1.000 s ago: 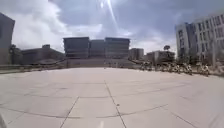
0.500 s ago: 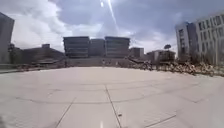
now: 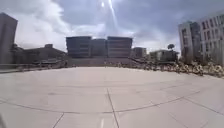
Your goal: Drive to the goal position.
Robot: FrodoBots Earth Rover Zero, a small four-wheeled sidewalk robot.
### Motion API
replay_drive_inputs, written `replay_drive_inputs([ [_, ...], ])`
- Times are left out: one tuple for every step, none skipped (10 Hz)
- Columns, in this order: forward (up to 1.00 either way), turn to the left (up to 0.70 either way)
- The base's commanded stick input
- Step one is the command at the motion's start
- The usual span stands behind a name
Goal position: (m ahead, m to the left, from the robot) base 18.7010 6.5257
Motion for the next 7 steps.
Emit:
replay_drive_inputs([
  [0.7, 0.0],
  [0.7, 0.0],
  [0.7, 0.0],
  [0.7, 0.0],
  [0.7, 0.02],
  [0.7, 0.07],
  [0.7, 0.14],
])
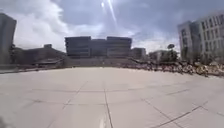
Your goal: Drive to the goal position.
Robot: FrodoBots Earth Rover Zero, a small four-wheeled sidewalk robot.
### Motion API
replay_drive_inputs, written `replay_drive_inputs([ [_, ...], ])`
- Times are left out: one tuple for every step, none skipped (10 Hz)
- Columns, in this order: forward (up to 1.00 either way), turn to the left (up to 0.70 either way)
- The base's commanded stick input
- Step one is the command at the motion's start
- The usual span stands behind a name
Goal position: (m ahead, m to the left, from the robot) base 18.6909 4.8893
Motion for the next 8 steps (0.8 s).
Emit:
replay_drive_inputs([
  [0.7, 0.14],
  [0.7, 0.14],
  [0.7, 0.14],
  [0.7, 0.14],
  [0.7, 0.11],
  [0.7, 0.06],
  [0.7, 0.0],
  [0.7, 0.0],
])
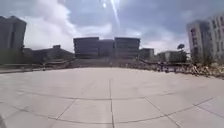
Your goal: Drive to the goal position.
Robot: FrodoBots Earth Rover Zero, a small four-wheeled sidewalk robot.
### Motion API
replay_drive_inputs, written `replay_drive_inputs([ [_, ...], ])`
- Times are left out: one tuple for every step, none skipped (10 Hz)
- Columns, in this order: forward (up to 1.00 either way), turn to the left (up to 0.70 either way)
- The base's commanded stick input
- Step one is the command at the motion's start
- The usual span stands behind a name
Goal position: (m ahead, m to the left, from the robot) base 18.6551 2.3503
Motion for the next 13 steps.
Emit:
replay_drive_inputs([
  [0.7, 0.0],
  [0.7, 0.0],
  [0.7, 0.0],
  [0.7, 0.0],
  [0.7, 0.0],
  [0.7, 0.06],
  [0.7, 0.14],
  [0.7, 0.14],
  [0.7, 0.14],
  [0.7, 0.08],
  [0.7, 0.03],
  [0.7, 0.0],
  [0.7, 0.0],
])
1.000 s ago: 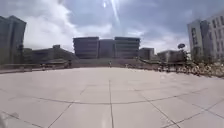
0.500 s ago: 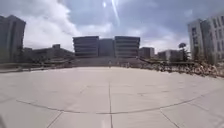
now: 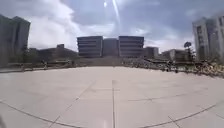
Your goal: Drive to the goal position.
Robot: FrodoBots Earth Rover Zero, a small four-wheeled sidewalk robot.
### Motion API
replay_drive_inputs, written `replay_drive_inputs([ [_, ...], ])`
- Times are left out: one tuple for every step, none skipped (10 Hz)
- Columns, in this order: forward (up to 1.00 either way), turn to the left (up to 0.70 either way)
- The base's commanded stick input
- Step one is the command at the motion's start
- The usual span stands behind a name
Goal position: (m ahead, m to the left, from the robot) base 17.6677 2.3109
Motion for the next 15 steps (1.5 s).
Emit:
replay_drive_inputs([
  [0.7, 0.0],
  [0.7, 0.0],
  [0.7, 0.0],
  [0.7, 0.0],
  [0.7, 0.0],
  [0.7, 0.0],
  [0.7, 0.0],
  [0.7, 0.0],
  [0.7, 0.0],
  [0.7, 0.0],
  [0.7, 0.0],
  [0.7, 0.0],
  [0.7, 0.0],
  [0.7, 0.0],
  [0.7, 0.0],
])
